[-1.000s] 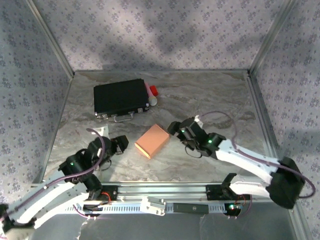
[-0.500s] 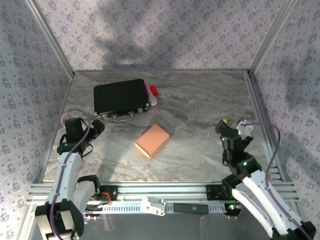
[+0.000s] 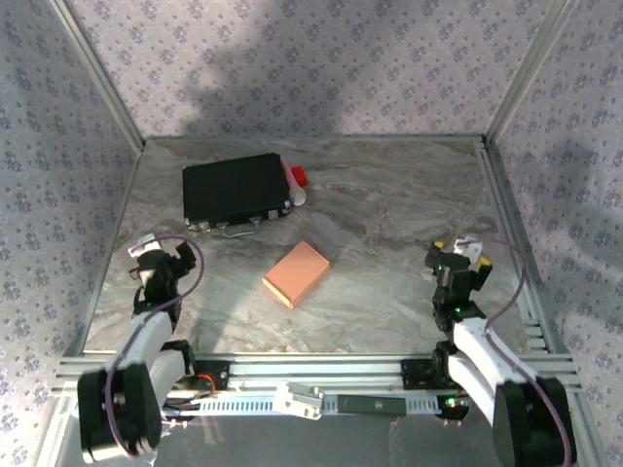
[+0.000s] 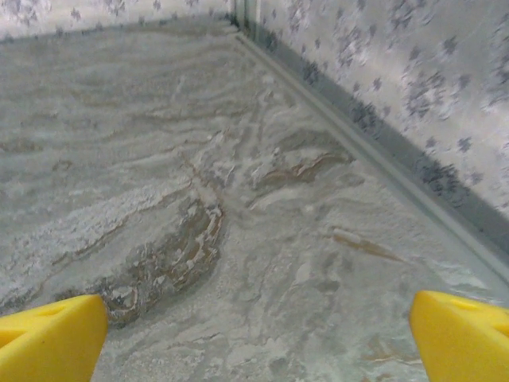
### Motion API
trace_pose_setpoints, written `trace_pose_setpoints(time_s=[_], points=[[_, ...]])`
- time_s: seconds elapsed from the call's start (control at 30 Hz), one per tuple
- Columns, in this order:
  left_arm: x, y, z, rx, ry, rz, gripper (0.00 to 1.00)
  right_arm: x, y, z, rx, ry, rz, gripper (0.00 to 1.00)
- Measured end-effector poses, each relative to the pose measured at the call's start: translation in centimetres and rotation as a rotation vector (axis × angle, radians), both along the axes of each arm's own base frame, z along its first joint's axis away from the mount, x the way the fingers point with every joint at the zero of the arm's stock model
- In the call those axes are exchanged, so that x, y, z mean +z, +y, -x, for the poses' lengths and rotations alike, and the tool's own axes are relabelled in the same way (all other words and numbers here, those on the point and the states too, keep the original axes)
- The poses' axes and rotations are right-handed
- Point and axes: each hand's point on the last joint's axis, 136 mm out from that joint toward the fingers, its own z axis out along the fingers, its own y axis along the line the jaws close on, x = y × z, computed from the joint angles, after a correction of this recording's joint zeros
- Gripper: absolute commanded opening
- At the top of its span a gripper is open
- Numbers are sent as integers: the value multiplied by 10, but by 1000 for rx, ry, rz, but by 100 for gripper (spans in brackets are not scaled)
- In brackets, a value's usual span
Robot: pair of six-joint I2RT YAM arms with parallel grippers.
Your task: Fold the paper box
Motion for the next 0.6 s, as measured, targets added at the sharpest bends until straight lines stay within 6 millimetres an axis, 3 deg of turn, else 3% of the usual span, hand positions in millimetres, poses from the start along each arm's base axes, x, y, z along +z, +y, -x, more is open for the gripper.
trace_pose_setpoints(time_s=[0.17, 0.37, 0.6], points=[[-7, -5, -19, -69, -1, -68, 100, -17, 9, -23, 45, 56, -15, 99], [11, -4, -41, -100, -53, -134, 100, -1, 22, -63, 124, 34, 3, 99], [24, -13, -53, -146, -81, -180, 100, 13, 30, -74, 204, -25, 33, 99]])
